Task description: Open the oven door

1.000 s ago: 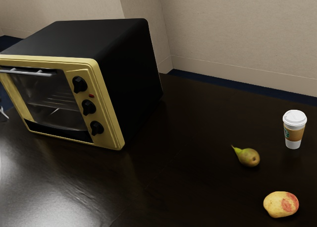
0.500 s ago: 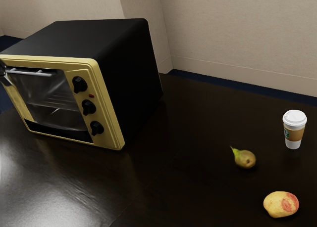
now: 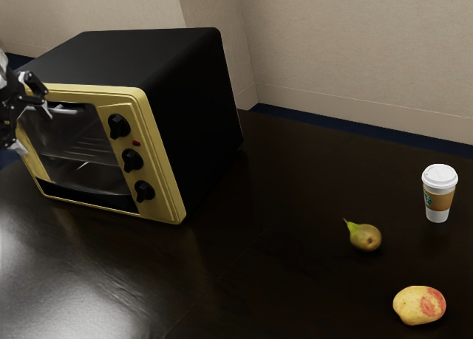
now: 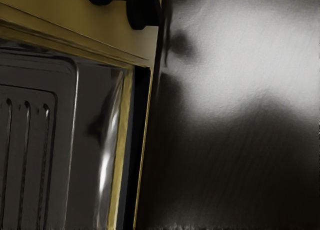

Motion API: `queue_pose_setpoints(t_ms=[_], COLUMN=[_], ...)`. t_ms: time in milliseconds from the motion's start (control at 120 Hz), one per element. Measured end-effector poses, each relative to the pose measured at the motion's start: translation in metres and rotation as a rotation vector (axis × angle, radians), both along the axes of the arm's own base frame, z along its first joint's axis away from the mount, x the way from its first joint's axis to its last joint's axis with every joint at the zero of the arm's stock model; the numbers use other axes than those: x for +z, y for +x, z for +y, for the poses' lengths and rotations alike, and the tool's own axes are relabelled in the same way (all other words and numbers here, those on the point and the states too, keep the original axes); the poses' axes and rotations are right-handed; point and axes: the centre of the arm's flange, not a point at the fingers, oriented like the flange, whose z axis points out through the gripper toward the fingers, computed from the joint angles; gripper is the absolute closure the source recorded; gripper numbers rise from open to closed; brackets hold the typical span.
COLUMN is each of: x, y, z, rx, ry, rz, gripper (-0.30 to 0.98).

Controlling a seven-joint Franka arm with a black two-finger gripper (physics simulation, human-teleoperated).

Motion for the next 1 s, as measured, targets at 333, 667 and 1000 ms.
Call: queue_pose_setpoints(t_ms=[333, 667, 1000], x=[0.019, 0.01, 0.003], y=[-0.007, 0.024, 0.03], z=[0.031, 0.035, 0.042], rx=[0.045, 0.027, 0.03], ry=[0.004, -0.004, -0.003], rz=[-0.006, 0.001, 0.018], gripper=[0.0, 0.0, 0.0])
